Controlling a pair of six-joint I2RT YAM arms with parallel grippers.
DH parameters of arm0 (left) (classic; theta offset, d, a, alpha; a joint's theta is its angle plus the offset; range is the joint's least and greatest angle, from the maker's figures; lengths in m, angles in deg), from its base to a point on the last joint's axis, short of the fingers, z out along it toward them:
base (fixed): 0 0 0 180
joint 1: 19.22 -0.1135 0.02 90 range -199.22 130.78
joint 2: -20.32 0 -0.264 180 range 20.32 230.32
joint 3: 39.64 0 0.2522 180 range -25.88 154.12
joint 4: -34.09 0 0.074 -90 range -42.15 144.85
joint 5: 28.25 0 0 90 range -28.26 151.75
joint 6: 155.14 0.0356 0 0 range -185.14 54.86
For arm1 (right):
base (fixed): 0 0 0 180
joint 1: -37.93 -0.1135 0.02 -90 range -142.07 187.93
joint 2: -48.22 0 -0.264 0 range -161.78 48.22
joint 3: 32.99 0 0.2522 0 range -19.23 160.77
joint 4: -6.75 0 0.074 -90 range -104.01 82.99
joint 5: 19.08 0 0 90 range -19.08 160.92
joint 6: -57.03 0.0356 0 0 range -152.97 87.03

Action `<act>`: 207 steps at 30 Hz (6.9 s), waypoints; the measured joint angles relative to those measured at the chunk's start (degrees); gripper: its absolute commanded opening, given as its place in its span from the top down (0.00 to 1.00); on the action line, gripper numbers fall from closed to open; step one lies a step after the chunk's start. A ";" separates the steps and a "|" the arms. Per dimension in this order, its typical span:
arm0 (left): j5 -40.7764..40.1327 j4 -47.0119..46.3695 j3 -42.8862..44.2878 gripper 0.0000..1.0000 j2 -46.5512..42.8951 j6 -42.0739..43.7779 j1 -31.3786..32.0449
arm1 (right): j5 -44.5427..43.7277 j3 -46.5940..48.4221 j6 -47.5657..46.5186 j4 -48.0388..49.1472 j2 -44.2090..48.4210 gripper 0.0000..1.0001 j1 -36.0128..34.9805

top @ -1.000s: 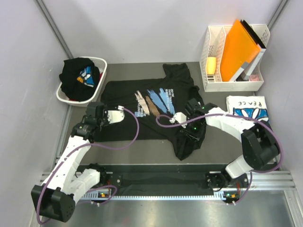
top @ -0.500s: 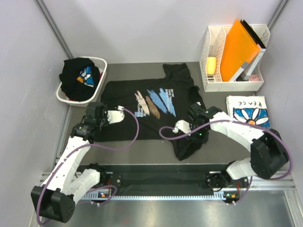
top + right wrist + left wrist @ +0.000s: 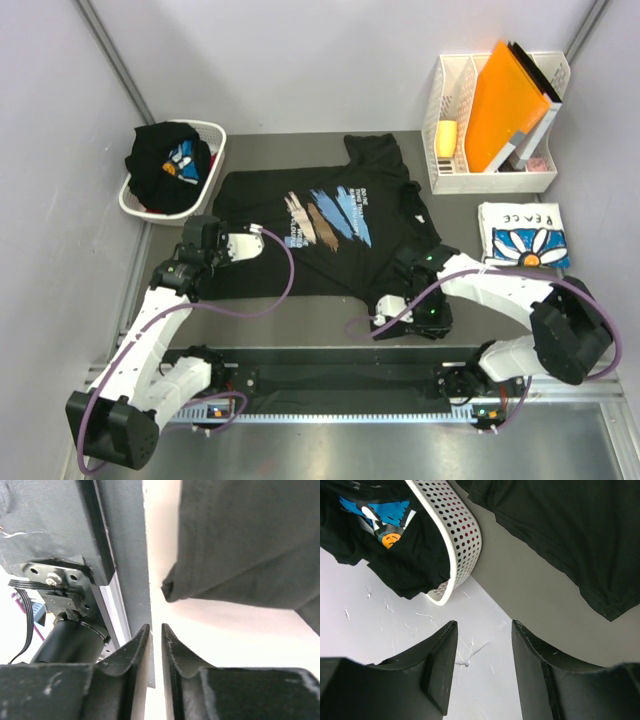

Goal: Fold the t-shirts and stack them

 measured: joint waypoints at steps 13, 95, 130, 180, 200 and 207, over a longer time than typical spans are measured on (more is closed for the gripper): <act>3.39 2.91 0.02 0.50 -0.61 -0.33 0.35 | -3.65 5.25 0.92 5.40 -0.17 1.00 0.15; 4.72 -5.57 18.75 0.01 -1.62 -10.12 2.34 | 16.17 16.59 7.45 9.77 -27.67 1.00 -19.85; 11.98 2.08 4.72 0.01 2.16 -8.70 2.36 | -5.86 29.94 16.83 22.56 -24.35 0.86 16.85; -0.76 -23.12 42.56 1.00 70.07 -15.85 4.72 | -1.68 76.30 15.98 21.86 -58.86 1.00 24.81; -4.11 -24.20 42.60 1.00 70.58 -16.74 5.07 | -19.98 72.67 14.64 25.70 -59.04 1.00 26.67; -4.87 -25.00 40.94 1.00 70.58 -17.05 5.79 | -24.65 72.06 12.44 29.86 -59.04 1.00 26.69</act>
